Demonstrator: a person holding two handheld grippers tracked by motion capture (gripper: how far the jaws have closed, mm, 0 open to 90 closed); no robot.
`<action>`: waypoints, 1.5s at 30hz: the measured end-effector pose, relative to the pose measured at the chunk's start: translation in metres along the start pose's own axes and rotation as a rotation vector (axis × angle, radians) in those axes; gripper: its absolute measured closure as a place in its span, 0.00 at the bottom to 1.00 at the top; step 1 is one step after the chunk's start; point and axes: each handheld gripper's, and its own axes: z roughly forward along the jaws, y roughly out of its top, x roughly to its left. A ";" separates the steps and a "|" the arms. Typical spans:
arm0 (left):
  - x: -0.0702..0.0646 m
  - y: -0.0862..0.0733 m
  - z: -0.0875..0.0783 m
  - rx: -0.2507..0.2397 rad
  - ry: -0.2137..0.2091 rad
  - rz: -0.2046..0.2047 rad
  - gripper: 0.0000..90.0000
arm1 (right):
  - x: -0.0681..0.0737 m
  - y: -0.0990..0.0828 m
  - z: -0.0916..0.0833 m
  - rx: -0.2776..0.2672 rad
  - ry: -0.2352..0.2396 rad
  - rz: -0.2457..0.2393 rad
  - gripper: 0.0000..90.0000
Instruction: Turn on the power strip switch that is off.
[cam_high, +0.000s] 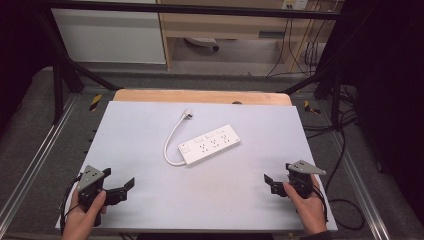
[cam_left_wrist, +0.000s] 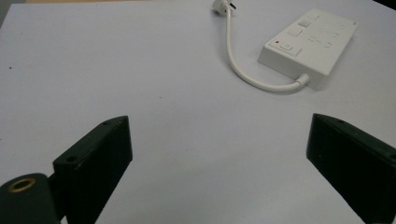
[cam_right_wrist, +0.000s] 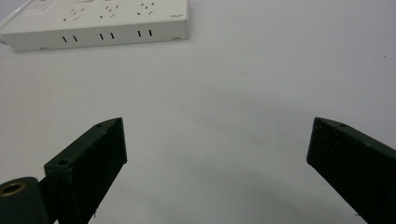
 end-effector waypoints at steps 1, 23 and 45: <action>0.000 0.000 0.000 0.000 0.000 0.002 0.08 | 0.000 -0.001 0.001 0.001 -0.002 0.001 0.06; -0.001 -0.001 0.002 0.009 -0.011 0.018 0.07 | 0.004 0.012 -0.009 -0.036 0.057 0.020 0.04; -0.002 -0.003 0.003 0.028 -0.016 0.025 0.07 | -0.006 0.078 -0.023 -0.119 0.095 0.053 0.03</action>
